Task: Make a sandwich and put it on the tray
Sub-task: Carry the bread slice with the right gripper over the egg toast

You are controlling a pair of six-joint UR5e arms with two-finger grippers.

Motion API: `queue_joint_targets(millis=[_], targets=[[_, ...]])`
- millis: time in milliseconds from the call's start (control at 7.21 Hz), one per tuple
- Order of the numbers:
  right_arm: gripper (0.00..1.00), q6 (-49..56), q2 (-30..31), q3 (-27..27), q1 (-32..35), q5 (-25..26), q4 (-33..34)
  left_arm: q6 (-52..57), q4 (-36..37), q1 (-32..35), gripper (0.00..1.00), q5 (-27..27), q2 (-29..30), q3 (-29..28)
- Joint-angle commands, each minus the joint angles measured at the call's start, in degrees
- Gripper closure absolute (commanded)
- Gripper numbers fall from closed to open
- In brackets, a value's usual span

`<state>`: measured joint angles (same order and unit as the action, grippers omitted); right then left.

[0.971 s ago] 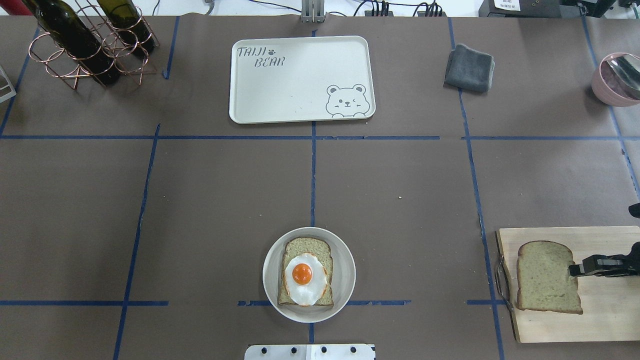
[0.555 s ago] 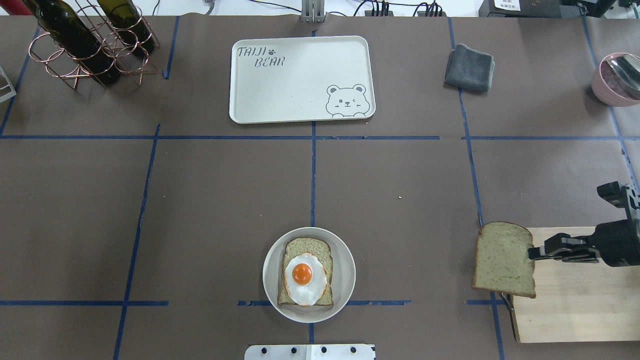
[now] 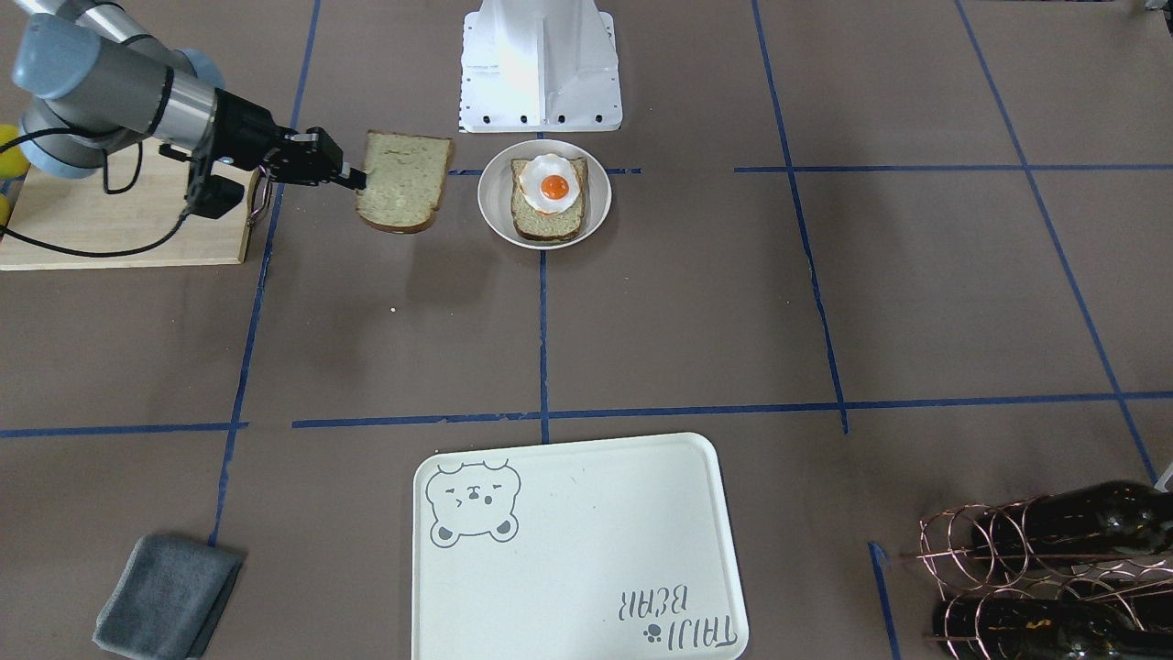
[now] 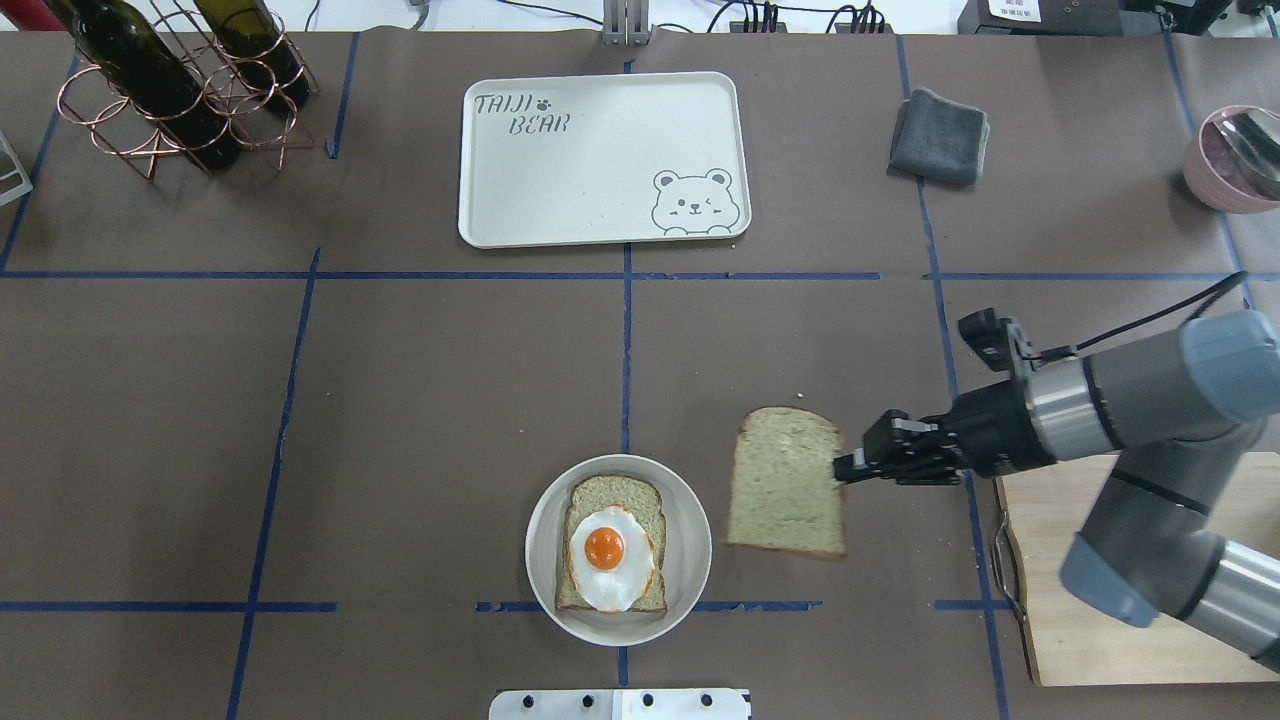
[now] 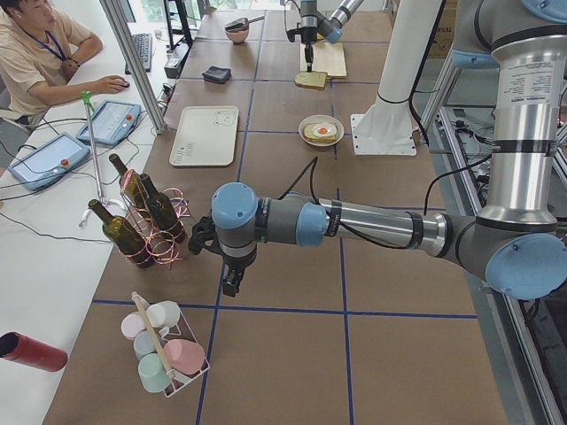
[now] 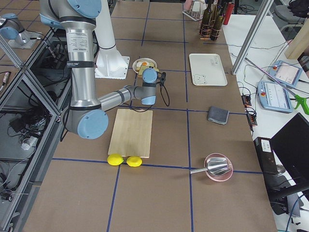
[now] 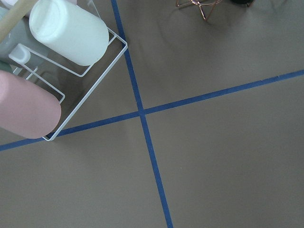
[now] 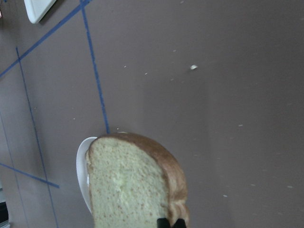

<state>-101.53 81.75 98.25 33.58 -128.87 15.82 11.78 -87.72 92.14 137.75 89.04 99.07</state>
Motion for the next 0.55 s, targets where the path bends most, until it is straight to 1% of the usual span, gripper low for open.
queue_joint_targets(millis=[0,139,277,416], targets=[[1.00,-1.3,-9.8,-4.4,-7.4,5.3,4.3,0.0,0.0,0.0,0.00,0.0,0.0,0.4],[1.00,-1.3,-10.1,-4.8,-10.7,9.2,4.6,0.0,0.0,0.0,0.00,0.0,0.0,0.3],[1.00,-1.2,-10.4,-5.9,-11.9,11.4,4.6,0.0,0.0,0.0,0.00,0.0,0.0,0.3],[1.00,-1.3,-11.2,-6.3,-11.9,11.8,4.7,0.0,0.0,0.0,0.00,0.1,0.0,0.3]])
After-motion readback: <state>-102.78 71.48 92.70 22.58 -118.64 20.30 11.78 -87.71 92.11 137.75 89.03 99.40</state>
